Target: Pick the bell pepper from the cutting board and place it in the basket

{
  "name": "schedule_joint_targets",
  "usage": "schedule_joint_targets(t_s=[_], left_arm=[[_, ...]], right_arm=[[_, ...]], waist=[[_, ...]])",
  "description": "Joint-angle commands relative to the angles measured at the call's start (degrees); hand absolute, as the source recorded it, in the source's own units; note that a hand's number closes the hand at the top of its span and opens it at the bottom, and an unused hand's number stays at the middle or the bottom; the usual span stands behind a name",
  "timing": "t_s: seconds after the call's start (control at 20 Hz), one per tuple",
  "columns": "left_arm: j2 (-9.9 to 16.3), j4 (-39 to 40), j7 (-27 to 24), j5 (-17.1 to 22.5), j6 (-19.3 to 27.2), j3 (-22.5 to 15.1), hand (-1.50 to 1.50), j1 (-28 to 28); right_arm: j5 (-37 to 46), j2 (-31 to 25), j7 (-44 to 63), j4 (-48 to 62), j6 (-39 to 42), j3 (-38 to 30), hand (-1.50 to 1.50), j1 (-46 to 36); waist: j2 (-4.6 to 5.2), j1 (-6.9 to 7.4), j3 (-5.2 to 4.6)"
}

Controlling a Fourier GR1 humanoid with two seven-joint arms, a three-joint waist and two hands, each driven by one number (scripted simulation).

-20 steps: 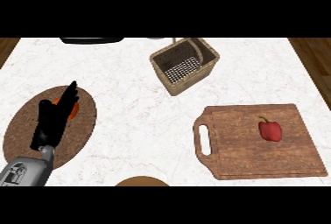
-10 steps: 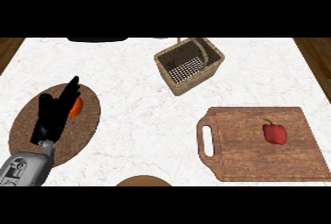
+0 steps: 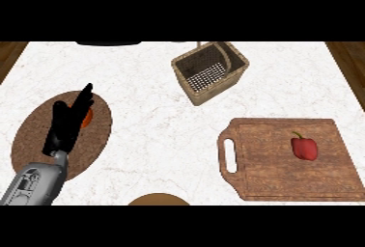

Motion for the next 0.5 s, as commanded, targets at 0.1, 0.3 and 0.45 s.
schedule_joint_targets(t_s=[0.1, 0.3, 0.45], left_arm=[[0.8, -3.46, 1.62, 0.11, -2.9, 2.66, 0.0, 2.31], [-2.89, -0.17, -1.08, -3.4, -1.31, 2.0, 0.0, 0.12], [-0.6, 0.04, -0.17, -1.97, -4.84, 4.88, 0.0, 0.53]], right_arm=[[7.33, 6.41, -2.82, 4.83, -3.12, 2.44, -1.5, -2.03], [9.33, 10.0, 1.71, 3.29, -1.38, 5.45, -1.5, -5.41], [14.09, 10.4, -5.17, 12.15, -3.86, 6.79, -1.5, -7.92]], waist=[[-0.04, 0.41, 0.03], [-0.01, 0.17, 0.0], [0.03, 0.43, 0.02]])
